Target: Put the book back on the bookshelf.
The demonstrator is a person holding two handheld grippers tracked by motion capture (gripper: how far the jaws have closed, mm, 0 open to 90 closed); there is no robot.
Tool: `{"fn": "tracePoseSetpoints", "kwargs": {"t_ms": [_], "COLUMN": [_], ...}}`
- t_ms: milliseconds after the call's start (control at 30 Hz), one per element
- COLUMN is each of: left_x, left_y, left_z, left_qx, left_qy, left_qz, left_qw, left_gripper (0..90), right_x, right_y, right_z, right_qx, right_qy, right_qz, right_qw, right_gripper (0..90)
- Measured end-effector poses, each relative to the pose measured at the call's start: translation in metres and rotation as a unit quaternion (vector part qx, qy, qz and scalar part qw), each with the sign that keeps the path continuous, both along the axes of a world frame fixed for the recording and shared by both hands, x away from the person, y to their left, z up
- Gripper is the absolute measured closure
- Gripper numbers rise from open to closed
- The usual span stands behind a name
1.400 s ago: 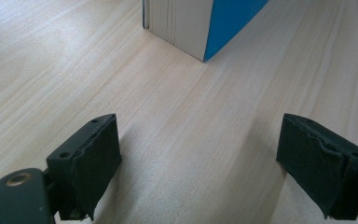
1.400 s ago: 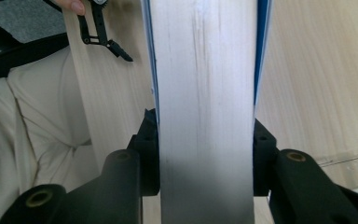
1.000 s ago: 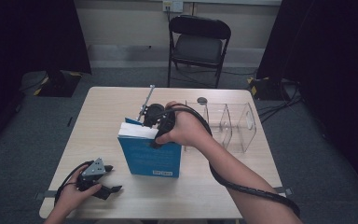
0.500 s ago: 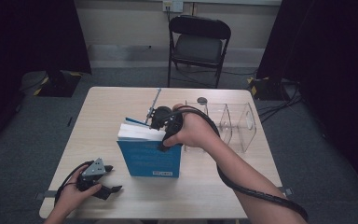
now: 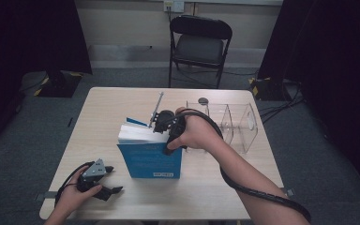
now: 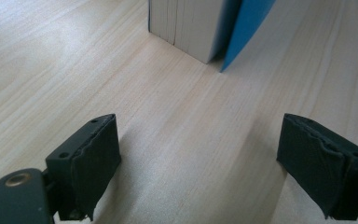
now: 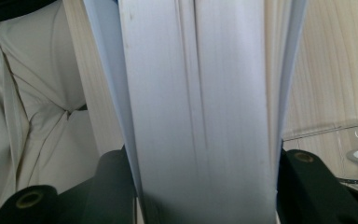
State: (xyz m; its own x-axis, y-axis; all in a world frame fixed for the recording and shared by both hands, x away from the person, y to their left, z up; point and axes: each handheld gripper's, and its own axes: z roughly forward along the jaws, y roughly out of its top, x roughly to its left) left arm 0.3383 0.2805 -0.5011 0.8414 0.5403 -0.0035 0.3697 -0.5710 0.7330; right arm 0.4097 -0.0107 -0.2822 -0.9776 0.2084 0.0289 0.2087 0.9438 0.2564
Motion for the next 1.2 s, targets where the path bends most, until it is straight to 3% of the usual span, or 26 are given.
{"fn": "tracePoseSetpoints", "kwargs": {"t_ms": [300, 533, 733, 933, 1100, 1200], "left_x": [0.0002, 0.0001, 0.0003, 0.0002, 0.0001, -0.0008], "left_y": [-0.0007, -0.0008, -0.0006, -0.0006, -0.0007, -0.0017], "left_z": [-0.0004, -0.0006, -0.0005, -0.0004, -0.0005, -0.0013], "left_qx": [-0.002, -0.003, -0.001, -0.001, -0.002, -0.010], "left_qy": [-0.003, -0.002, -0.005, -0.005, -0.003, 0.008], "left_qz": [-0.001, -0.002, -0.001, -0.001, -0.001, 0.001], "left_qw": [1.0000, 1.0000, 1.0000, 1.0000, 1.0000, 0.9999], "left_gripper": [11.0, 11.0, 11.0, 11.0, 11.0, 11.0], "right_x": [-0.0004, -0.0010, -0.0017, -0.0010, -0.0017, -0.0028], "right_y": [-0.0012, -0.0001, -0.0014, 0.0006, 0.0009, -0.0004], "right_z": [-0.0074, -0.0077, -0.0091, -0.0082, -0.0080, -0.0080], "right_qx": [-0.008, -0.015, -0.007, -0.019, -0.022, -0.017], "right_qy": [0.003, -0.010, -0.008, -0.010, -0.015, -0.015], "right_qz": [0.001, 0.016, 0.005, 0.002, -0.014, -0.046], "right_qw": [1.0000, 0.9997, 0.9999, 0.9998, 0.9996, 0.9987], "right_gripper": [56.1, 59.0, 59.0, 60.3, 61.2, 61.7]}}
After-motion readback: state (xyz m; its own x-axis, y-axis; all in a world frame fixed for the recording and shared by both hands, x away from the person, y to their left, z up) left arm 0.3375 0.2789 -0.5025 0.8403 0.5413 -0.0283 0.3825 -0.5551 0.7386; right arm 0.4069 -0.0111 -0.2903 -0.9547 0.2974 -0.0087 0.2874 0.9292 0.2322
